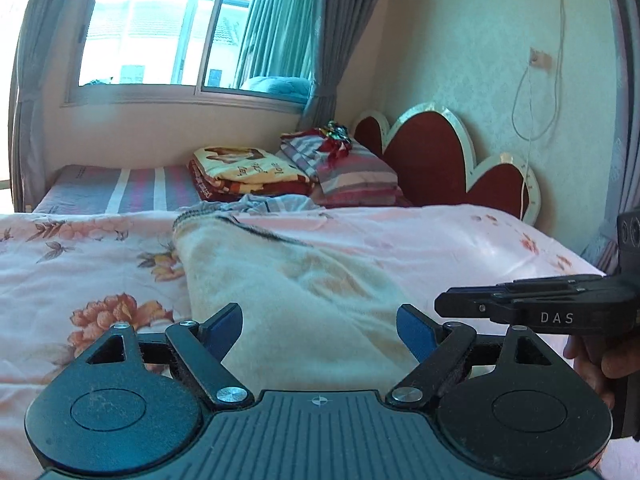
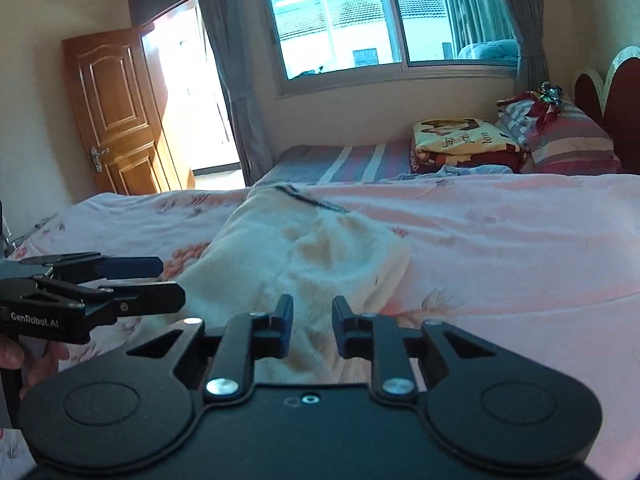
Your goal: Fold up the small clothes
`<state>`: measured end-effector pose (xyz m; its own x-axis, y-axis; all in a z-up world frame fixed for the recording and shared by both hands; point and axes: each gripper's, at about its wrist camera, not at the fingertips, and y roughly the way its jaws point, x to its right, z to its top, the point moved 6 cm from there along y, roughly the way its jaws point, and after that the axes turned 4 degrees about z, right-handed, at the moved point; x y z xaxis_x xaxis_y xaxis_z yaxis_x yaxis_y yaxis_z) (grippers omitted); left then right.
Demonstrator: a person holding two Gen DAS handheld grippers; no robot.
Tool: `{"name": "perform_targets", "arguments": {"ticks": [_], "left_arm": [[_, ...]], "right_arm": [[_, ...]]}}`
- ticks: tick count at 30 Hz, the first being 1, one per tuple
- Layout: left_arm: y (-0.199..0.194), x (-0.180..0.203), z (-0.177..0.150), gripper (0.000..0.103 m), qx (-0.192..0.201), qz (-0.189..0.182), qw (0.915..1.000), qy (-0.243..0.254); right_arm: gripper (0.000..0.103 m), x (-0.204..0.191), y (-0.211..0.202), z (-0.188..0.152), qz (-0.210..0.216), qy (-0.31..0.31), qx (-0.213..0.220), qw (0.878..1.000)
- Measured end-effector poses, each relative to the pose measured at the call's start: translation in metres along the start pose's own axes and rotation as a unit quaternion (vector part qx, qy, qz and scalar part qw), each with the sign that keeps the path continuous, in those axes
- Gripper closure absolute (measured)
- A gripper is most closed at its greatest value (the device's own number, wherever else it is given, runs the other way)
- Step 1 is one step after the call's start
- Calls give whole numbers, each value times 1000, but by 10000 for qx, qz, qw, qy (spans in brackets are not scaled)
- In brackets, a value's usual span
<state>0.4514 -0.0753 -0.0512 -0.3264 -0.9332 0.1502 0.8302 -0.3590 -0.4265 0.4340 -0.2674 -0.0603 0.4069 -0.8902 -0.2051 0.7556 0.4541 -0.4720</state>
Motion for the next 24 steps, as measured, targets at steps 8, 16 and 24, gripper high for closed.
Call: {"name": "perform_targets", "arguments": {"ticks": [8,16,24], "left_arm": [[65,0,-1,19,-454,-156,9987,-197],[77,4,-25,18,-537,-15,9984,188],[77,6,-24,18,-546,54,9981,297]], "right_arm": [[84,18,65,5,-34,217,-365,9991],[86,26,71,-12,-25,267,-397,9989],[86,25,71,-14,-77,229,-348,9991]]}}
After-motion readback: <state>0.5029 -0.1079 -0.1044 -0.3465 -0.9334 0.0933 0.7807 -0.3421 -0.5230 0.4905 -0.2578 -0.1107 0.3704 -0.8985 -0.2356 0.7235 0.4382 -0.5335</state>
